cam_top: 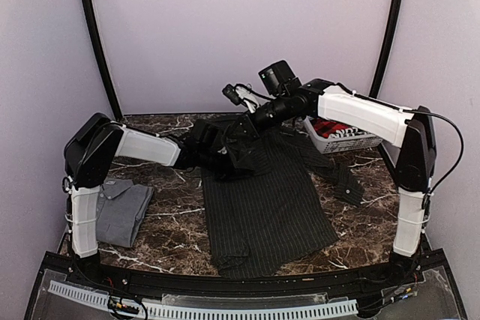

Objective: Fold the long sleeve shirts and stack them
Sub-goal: Fold the sleeve at the center of the board.

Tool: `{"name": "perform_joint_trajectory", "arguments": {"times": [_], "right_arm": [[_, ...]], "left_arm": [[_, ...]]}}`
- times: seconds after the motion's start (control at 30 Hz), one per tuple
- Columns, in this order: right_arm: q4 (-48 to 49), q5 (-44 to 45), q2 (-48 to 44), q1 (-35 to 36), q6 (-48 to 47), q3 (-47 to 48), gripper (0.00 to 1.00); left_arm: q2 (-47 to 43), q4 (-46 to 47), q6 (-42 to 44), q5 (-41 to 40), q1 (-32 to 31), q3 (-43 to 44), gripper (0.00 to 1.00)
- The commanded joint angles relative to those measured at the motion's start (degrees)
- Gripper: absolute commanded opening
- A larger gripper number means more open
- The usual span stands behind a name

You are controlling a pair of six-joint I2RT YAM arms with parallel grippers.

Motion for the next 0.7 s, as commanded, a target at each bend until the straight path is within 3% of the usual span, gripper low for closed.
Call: {"name": "perform_joint_trajectory", "arguments": {"times": [0.0,0.33,0.67], "right_arm": [[-1.48,-3.66,2.07,2.15,-1.01,-0.99,0.0],[-1.07,-8.61,2.22,6.91,-2.55,-12.29,0.0],[-3.41,-7.33,5.57,9.09,-2.92,-9.01,0.0]], "left_arm": [[-9.8,4.99,-3.61,-1.41,-0.92,-6.38,0.18],[-22.35,-7.37,0.28,-9.06,-0.95,-17.18,0.18],[-29.15,-22.13,6.68,-17.67,-0.55,-20.35,0.23]]}}
